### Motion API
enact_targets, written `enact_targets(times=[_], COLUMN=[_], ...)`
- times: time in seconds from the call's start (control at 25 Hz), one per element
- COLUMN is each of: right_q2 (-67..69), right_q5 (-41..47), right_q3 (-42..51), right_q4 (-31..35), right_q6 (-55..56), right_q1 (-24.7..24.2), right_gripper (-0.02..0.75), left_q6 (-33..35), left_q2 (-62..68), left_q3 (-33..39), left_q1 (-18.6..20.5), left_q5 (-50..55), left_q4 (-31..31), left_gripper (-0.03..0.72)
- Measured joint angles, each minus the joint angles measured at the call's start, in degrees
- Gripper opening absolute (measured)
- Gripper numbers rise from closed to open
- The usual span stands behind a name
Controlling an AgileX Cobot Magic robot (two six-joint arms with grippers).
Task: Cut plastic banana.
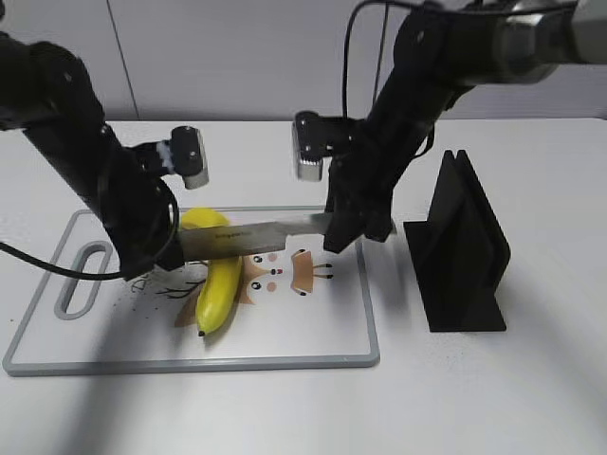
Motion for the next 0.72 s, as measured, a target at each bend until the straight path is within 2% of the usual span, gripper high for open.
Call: enact_targets(times=[0.16,0.48,0.72], right_q2=[1.5,0.3,-6.1], right_q5=[-0.7,0.6,2.1], right_q3=[-0.3,-1.8,-1.8], right_q4=[-2.9,-3.8,-3.8], right_q6=[1.9,2.9,3.3], right_q1=[0.8,1.3,1.6], right_gripper=[0.16,0.16,0.158], left_q6=[0.5,0.5,0.1], left_q2=[1.5,0.4,-5.8], left_q3=[-0.1,0.5,1.0], left_q1=[-0.1,-0.1,0.0], left_q5=[-0.8,-1.0,1.8], left_q4=[-0.1,0.1,1.2], left_gripper=[0.006,0.004,0.001])
